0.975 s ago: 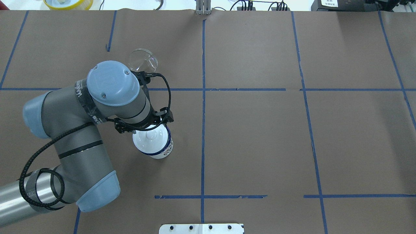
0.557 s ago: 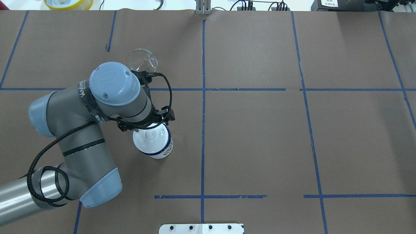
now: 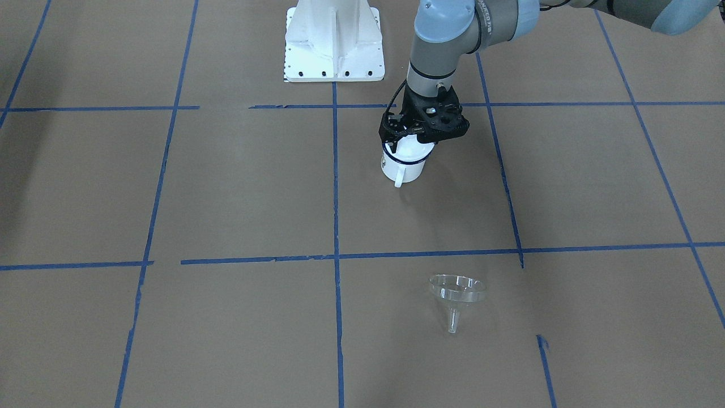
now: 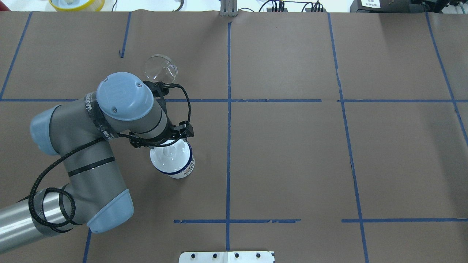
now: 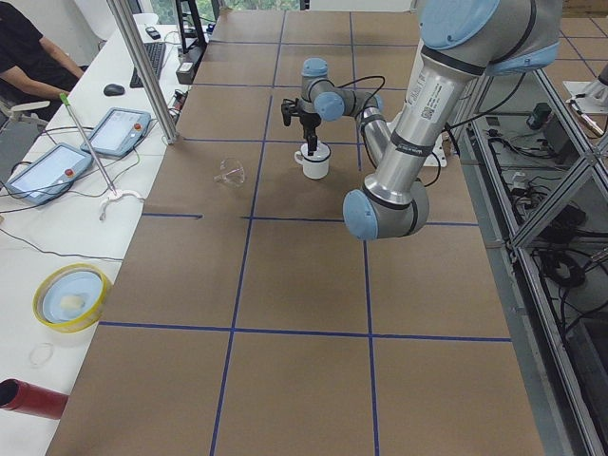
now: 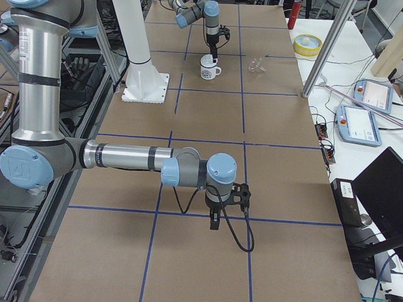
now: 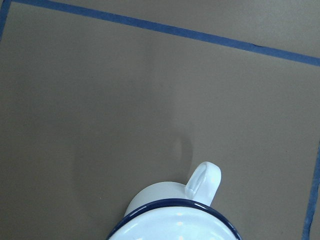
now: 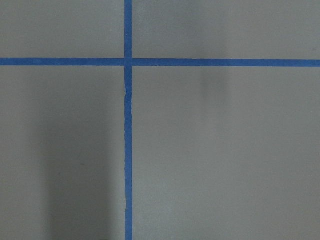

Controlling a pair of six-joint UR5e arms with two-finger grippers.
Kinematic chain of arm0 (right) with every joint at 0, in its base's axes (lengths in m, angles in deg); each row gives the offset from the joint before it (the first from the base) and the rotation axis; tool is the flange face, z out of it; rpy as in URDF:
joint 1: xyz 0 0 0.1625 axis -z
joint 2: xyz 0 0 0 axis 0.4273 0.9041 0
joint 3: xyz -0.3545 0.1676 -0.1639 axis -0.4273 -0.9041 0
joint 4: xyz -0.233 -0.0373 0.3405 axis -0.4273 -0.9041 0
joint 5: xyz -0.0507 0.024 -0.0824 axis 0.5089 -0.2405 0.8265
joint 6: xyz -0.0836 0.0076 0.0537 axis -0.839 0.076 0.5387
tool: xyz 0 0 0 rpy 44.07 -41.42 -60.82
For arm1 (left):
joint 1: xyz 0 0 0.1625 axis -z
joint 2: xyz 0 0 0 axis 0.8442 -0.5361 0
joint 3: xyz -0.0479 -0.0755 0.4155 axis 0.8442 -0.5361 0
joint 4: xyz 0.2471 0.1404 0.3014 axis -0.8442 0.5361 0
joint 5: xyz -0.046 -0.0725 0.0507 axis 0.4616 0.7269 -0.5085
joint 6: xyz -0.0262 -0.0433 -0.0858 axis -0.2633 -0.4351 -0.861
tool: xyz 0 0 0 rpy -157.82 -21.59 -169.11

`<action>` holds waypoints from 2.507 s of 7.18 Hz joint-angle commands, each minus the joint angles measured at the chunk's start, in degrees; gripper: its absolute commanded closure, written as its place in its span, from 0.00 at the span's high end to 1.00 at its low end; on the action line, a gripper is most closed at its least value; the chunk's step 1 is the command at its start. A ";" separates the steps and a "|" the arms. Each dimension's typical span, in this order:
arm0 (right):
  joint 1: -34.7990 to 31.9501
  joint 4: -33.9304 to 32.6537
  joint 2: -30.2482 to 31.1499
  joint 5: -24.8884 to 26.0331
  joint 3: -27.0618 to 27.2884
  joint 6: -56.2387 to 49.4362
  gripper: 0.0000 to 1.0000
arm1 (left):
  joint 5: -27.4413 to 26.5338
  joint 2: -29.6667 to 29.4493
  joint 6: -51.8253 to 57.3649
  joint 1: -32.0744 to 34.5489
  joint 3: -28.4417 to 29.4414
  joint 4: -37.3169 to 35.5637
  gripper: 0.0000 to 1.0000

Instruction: Remove funnel from cup

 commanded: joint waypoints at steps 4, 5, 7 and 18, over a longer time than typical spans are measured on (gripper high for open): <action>0.00 0.00 0.00 0.00 0.00 0.00 1.00 | 0.48 0.02 0.17 -0.09 1.03 1.79 1.00; 0.00 0.00 0.00 0.00 0.00 0.00 1.00 | 0.48 0.02 0.17 -0.09 1.03 1.70 1.00; 0.00 0.00 0.00 0.00 0.00 0.00 1.00 | 0.48 0.02 0.34 0.09 0.42 1.70 1.00; 0.00 0.00 0.00 0.00 0.00 0.00 1.00 | 22.66 18.80 60.75 47.15 6.90 6.10 1.00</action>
